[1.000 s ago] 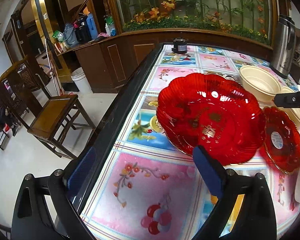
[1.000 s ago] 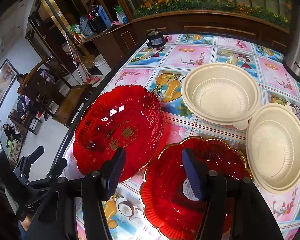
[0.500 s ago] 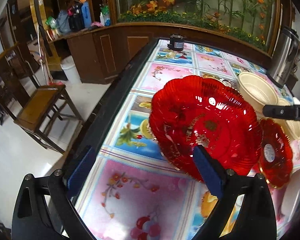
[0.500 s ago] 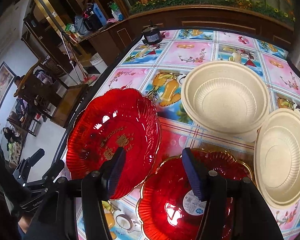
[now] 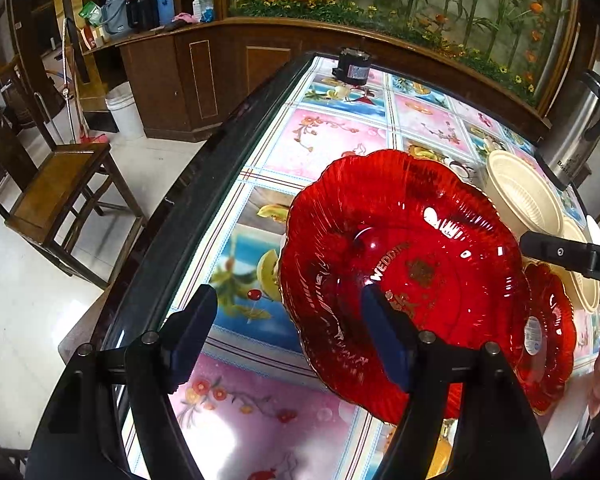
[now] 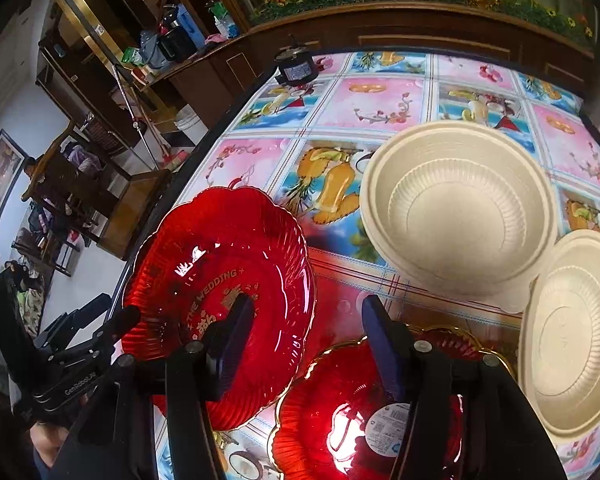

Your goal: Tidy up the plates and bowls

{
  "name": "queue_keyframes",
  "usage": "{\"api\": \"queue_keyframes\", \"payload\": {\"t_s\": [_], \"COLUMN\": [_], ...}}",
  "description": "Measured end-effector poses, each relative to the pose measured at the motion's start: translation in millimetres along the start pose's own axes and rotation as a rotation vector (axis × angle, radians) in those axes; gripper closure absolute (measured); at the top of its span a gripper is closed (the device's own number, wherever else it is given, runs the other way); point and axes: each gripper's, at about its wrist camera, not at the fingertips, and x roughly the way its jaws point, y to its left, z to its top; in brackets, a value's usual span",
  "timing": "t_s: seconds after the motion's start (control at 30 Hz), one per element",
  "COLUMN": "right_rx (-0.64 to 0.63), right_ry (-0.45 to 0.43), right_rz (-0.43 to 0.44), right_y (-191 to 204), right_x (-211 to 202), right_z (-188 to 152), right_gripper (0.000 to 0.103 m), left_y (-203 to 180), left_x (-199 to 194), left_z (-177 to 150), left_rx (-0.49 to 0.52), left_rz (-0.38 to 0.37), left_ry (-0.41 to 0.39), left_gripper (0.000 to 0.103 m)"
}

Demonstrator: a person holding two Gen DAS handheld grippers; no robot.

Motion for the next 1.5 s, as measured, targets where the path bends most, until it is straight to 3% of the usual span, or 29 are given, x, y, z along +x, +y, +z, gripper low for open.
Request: {"api": "queue_keyframes", "payload": {"t_s": [0.1,0.23,0.33,0.37,0.4,0.47,0.53,0.77,0.93,1.27,1.5], "right_rx": [-0.001,0.003,0.007,0.008,0.01,0.012,0.02,0.02,-0.019,-0.094,-0.094], "right_ry": [0.017,0.036,0.04,0.043,0.047,0.057,0.077,0.073,0.071,0.089,0.105], "right_rz": [-0.009,-0.012,-0.02,-0.023,-0.02,-0.018,-0.012,-0.014,0.008,0.089,0.144], "right_y": [-0.2,-1.4,-3.0,-3.4,-3.9,-4.0,-3.6,5.1,25.1,63.6,66.6], "right_x": [7.2,15.7,19.5,21.1,22.7,25.5,29.6,24.0,6.2,-20.9,-24.7], "right_z": [0.9,1.4,1.6,1.7,1.6,0.6,-0.6,-9.4,-29.3,-103.5,-137.8], "right_gripper": [0.052,0.063,0.064,0.065,0.066,0.085,0.094,0.095,0.094,0.091,0.09], "left_y": [1.1,3.0,4.3,4.2,4.1,3.9,1.5,8.2,20.8,48.6,51.8], "left_x": [4.7,10.0,14.9,16.4,17.9,22.5,26.0,16.0,-12.0,-66.8,-74.7], "left_z": [1.4,1.5,2.6,2.9,3.2,3.8,4.6,-2.4,-21.4,-86.7,-107.4], "left_rx": [0.003,0.002,-0.007,-0.007,-0.008,-0.016,-0.011,-0.017,-0.006,-0.029,-0.039], "left_rz": [0.003,-0.011,-0.025,-0.032,-0.042,-0.063,-0.075,-0.084,-0.073,-0.046,-0.024], "left_ry": [0.005,0.019,0.029,0.03,0.034,0.051,0.06,0.051,0.023,-0.031,-0.042], "left_gripper": [0.029,0.048,0.053,0.058,0.072,0.08,0.085,0.085,0.085,0.085,0.085]}}
